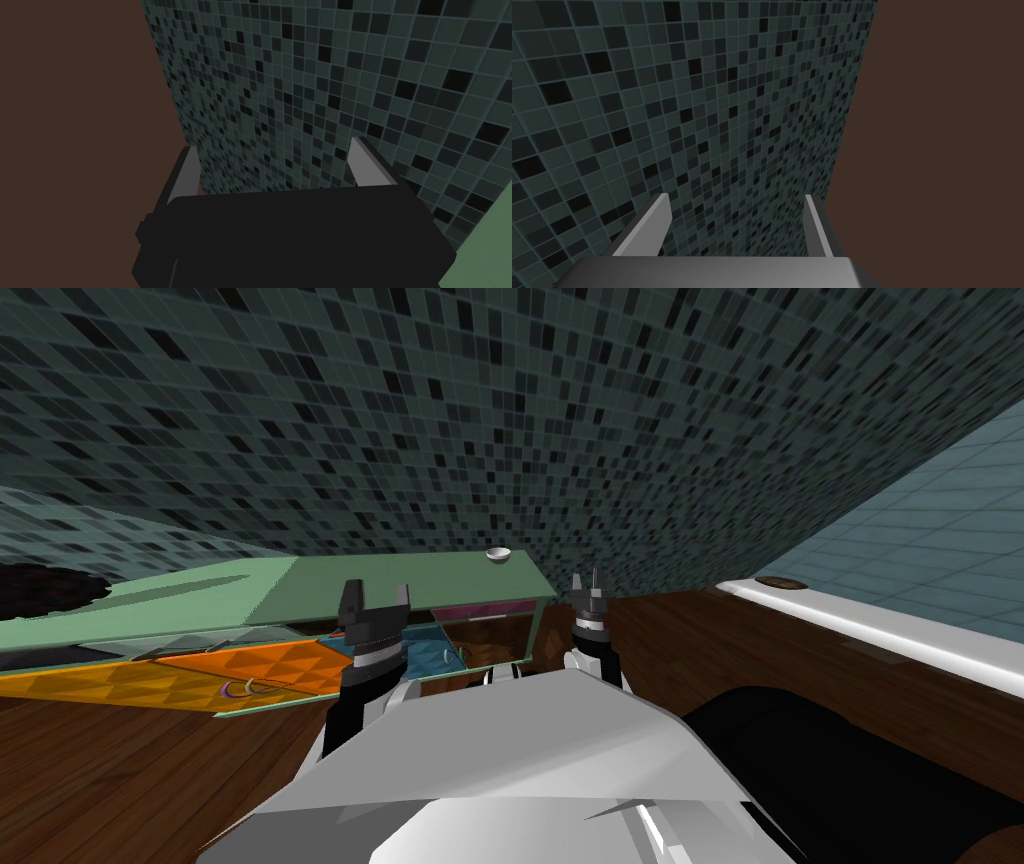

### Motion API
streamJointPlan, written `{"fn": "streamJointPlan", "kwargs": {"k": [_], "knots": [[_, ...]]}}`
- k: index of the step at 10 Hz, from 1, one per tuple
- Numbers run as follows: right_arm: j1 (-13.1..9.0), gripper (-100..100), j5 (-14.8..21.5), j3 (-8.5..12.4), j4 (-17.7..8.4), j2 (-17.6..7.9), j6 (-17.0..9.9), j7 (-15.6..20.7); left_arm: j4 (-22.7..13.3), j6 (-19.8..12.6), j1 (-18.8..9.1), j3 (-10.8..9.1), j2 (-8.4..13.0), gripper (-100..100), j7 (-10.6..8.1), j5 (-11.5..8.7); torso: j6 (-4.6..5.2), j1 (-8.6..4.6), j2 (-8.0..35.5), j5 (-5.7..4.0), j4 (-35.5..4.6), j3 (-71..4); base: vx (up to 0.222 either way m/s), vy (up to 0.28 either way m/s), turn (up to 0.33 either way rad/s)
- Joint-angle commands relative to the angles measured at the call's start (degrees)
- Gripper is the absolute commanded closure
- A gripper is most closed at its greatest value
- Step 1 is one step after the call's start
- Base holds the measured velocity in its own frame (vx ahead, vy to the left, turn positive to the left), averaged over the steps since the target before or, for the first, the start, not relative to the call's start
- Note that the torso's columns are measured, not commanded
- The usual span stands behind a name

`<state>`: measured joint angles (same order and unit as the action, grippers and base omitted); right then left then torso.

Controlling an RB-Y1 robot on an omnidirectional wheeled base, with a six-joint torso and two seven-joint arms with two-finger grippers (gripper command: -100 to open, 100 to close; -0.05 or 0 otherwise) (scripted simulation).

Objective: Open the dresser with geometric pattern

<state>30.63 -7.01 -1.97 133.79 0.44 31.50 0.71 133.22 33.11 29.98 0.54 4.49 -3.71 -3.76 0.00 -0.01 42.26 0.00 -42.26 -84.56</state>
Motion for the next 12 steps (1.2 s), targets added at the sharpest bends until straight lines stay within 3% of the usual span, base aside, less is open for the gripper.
{"fn": "streamJointPlan", "kwargs": {"k": [1, 6, 12], "knots": [[0.0, 0, 0.0, 0.0, 0.0, 0.0, 0.0, 0.0, -3.16, 2.04, -0.65, 0.0, 2.52, -100, -0.09, 0.14, 0.0, 0.0, 0.01, 0.0, -0.01, -0.01, 0.007, -0.021, -0.003], [0.0, 0, 0.0, 0.0, 0.0, 0.0, 0.0, 0.0, -10.82, 7.36, -2.19, 0.17, 5.31, -100, -0.24, 0.58, 0.0, 0.0, 0.02, 0.0, -0.02, -0.01, 0.006, -0.024, -0.005], [0.0, 0, 0.0, 0.0, 0.0, 0.0, 0.0, 0.0, -19.62, 12.76, -3.78, 0.33, 6.23, -100, -0.4, 1.03, 0.0, 0.01, 0.03, 0.0, -0.03, 0.0, 0.007, -0.022, -0.004]]}}
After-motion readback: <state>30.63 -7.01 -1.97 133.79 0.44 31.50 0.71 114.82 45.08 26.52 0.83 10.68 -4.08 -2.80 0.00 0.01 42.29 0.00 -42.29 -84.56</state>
